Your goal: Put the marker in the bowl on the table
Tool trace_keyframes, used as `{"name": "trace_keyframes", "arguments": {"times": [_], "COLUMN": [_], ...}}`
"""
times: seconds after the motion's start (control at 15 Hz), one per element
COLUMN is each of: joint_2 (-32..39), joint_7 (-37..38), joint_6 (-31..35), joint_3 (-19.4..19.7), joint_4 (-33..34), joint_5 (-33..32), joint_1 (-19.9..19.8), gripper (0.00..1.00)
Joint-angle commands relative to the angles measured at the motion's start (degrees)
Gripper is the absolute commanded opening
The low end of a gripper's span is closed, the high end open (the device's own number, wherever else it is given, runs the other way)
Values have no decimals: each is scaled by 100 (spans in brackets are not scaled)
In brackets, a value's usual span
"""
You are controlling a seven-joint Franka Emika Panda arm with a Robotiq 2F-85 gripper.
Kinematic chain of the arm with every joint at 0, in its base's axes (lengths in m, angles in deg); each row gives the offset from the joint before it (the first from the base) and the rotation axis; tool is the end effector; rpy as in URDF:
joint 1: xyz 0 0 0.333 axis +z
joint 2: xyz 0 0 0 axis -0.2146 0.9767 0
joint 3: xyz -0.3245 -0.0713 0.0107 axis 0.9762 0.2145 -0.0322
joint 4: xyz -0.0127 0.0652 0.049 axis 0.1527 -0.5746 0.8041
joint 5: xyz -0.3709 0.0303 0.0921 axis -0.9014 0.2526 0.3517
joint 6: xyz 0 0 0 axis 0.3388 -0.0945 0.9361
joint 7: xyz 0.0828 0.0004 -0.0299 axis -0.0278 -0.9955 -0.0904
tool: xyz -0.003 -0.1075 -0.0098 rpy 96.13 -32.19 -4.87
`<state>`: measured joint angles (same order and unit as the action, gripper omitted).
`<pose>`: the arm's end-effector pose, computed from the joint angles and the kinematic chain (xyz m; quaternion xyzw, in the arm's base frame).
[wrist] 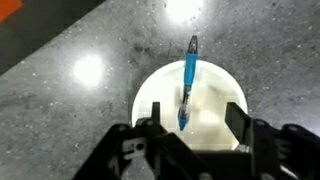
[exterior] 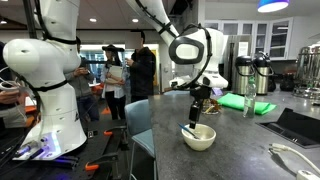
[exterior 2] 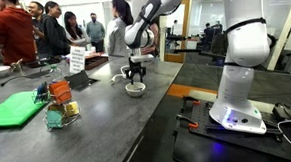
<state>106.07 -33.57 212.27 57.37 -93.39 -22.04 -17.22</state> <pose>0.5334 -0.0797 0.2494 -0.9536 0.2923 0.0651 0.0324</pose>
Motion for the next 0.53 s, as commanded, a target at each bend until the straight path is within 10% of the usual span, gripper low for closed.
{"name": "trace_keyframes", "arguments": {"times": [0.0, 0.47], "joint_2": [326, 820], "joint_7": [-53, -138], "joint_6": [-187, -258], "joint_3": [38, 28], "joint_4": [349, 629], "joint_5": [276, 518], "joint_1": [0, -48], "gripper": [65, 59]}}
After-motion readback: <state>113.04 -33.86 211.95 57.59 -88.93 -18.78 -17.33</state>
